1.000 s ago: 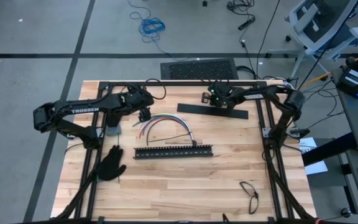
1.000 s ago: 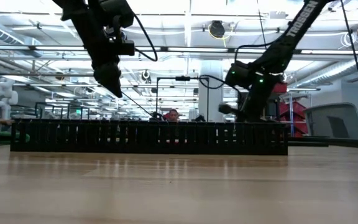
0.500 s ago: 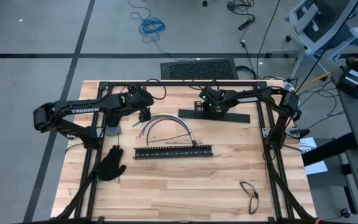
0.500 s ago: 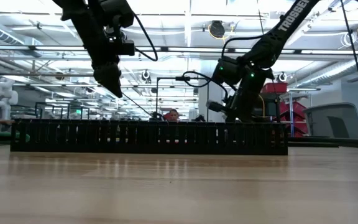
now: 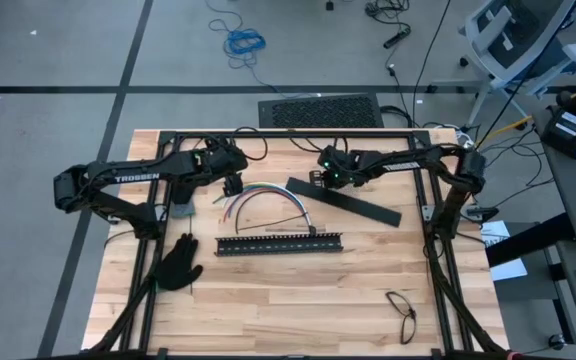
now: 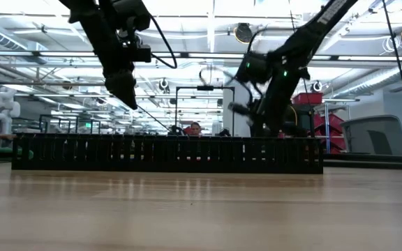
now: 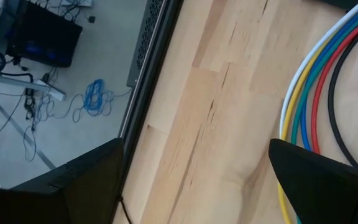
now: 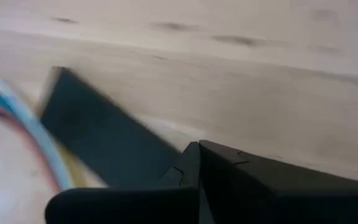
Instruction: Ziptie cables
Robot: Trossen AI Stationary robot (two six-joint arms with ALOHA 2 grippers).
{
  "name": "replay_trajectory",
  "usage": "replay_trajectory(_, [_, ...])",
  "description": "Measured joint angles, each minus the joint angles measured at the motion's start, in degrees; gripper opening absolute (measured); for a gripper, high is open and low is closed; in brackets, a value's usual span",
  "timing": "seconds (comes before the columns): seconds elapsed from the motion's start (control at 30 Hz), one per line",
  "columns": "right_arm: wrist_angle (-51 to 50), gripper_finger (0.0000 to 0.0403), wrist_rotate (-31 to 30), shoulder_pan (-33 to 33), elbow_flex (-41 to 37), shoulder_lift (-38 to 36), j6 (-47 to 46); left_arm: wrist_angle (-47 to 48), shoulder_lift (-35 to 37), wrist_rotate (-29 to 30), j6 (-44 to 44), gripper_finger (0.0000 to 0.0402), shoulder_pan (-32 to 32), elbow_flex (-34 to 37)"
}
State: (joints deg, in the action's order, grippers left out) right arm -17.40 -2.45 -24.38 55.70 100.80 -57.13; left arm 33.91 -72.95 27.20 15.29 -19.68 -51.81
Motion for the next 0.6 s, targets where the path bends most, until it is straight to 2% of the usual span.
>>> replay_trajectory(0.17, [1.34,0.0000,-2.24,-0.70,0.02,-5.69,7.24,0.01,0.00,0.00,0.02,0.0395,0.00,0.02])
replay_trajectory(0.23, [3.80,0.0002,0.65,-1.19,0.36,-7.23,10.75,-0.02,0.00,0.02,0.00,0.0395,0.00,0.02])
replay_trajectory(0.33, [3.95,0.0021,8.31,-1.10,3.40,-5.62,17.08,0.02,0.00,0.02,0.03,0.0395,0.00,0.02])
replay_trajectory(0.47, [2.46,0.0088,14.48,0.31,10.37,0.41,26.80,0.02,0.00,0.02,0.04,0.0395,0.00,0.02])
replay_trajectory(0.6, [-6.60,0.0179,14.19,1.59,19.72,5.62,36.27,0.39,0.00,0.03,0.07,0.0395,0.00,0.02])
